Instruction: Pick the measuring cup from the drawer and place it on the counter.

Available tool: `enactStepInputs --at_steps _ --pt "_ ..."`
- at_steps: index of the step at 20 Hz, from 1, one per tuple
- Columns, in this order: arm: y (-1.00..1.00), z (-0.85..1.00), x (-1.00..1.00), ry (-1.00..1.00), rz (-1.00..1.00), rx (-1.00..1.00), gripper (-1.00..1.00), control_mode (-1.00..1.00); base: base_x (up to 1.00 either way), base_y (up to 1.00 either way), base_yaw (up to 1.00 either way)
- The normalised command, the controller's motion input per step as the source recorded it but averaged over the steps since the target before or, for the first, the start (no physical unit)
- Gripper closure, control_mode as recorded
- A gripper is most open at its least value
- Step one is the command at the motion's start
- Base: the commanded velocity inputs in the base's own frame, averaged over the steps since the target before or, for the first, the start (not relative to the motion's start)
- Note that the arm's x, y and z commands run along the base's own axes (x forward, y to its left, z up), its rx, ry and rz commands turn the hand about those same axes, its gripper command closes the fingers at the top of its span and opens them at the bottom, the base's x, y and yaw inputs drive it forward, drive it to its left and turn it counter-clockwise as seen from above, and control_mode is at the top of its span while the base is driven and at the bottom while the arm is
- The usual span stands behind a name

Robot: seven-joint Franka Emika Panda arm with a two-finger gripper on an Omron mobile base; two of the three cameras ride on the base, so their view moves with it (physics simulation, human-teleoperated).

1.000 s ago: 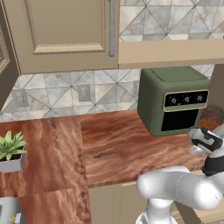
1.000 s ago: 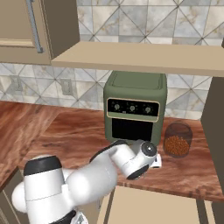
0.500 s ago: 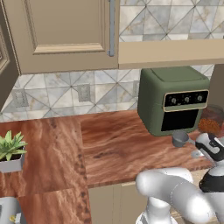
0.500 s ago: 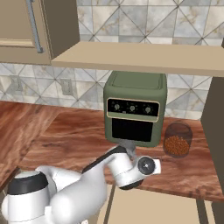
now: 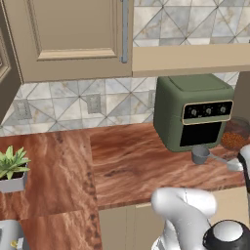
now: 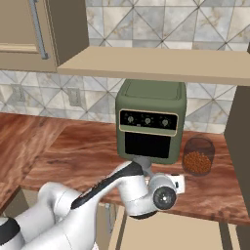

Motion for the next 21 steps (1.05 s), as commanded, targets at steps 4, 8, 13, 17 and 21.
enactStepInputs --at_steps 4,8,13,17,21 --pt "0.03 1.00 -0.91 -0.13 0.03 -0.05 -1.00 -1.00 0.00 0.00 0.00" --pt "0.38 1.00 -0.47 0.10 0.16 -0.21 -1.00 -1.00 0.00 0.00 0.00" --pt "0.79 1.00 0.12 0.55 0.25 -0.40 -1.00 -1.00 0.00 0.00 0.00" --pt "0.99 0.84 0.54 0.62 0.24 -0.44 -1.00 -1.00 0.00 0.00 0.00" --pt "1.00 0.02 0.37 0.13 0.19 -0.38 -1.00 -1.00 0.00 0.00 0.00"
